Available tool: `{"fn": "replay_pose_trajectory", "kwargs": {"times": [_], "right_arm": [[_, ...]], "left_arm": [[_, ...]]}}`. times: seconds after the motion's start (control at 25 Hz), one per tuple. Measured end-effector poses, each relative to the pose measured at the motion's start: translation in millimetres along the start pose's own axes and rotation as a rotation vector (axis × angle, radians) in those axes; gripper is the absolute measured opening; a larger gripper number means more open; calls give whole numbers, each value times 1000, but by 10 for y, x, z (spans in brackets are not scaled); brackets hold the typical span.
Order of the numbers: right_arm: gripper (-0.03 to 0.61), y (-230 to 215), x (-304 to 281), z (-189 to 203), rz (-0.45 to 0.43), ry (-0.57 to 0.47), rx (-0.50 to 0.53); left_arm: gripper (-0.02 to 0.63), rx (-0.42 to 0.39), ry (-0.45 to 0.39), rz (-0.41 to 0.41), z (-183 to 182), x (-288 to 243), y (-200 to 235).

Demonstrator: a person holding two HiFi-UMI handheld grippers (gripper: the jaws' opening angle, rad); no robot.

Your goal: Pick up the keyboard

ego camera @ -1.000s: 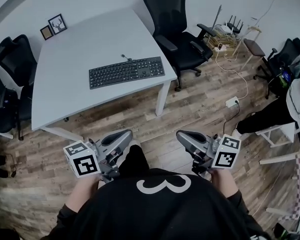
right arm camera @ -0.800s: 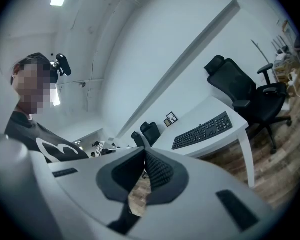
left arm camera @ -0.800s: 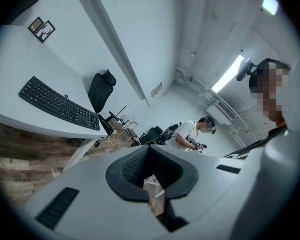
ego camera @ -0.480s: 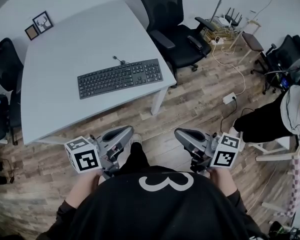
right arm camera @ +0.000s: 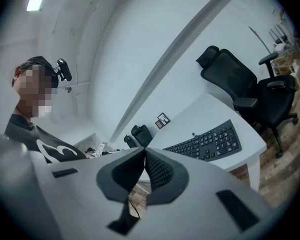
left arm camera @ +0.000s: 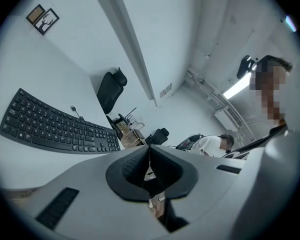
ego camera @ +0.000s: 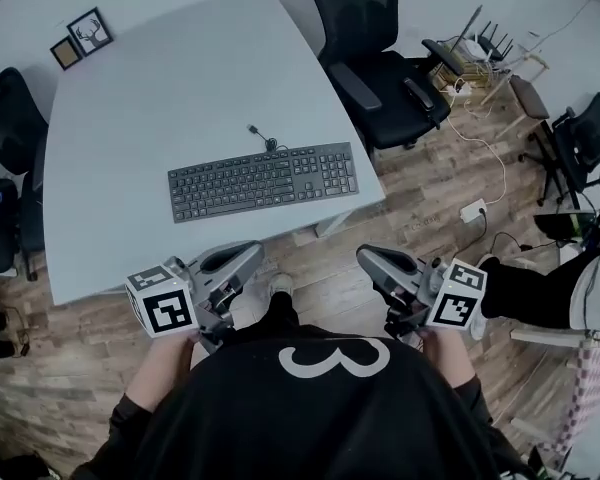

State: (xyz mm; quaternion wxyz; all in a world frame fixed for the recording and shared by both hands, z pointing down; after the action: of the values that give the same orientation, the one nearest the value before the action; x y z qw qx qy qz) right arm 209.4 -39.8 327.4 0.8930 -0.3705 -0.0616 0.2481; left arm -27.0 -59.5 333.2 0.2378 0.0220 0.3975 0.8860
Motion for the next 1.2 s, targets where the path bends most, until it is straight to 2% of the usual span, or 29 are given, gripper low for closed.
{"fn": "replay_pose_trajectory", "kwargs": {"times": [0.24, 0.44, 0.6, 0.68, 0.76, 0.84, 1.0, 1.2], "right_arm": [[11, -292, -359, -153, -10, 54, -25], [11, -601, -534, -267, 21, 74, -73], [12, -815, -630, -398, 46, 81, -73], [12, -938, -651, -433, 75, 89, -73], [14, -1068, -669, -457, 111, 99, -74], [17, -1193, -703, -478, 135, 108, -83], [18, -1391, -807, -485, 169, 141, -85], [61, -1552, -875, -520, 195, 164, -82]], "left_arm": [[15, 33, -34, -52, -258, 204, 474], [15, 47, -82, -163, -366, 423, 892], [21, 33, -108, -241, -501, 560, 1171], [51, 20, -102, -270, -545, 605, 1286], [121, 17, -87, -301, -584, 636, 1413], [152, 21, -78, -336, -630, 662, 1559], [183, 5, -49, -422, -652, 709, 1827], [227, 1, -9, -502, -654, 749, 2075]]}}
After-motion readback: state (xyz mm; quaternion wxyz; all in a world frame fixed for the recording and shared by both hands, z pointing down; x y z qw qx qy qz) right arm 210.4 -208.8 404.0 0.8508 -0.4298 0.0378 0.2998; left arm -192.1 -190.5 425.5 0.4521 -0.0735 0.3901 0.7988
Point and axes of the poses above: the fingertips, and each gripper's own axes: x backward along the fingers, y to its left, z out of its underside, the point moved 5 cm from there along x, backward along the fingers, and after that the axes turned 2 degrees about -x, right-handed, at the moved point
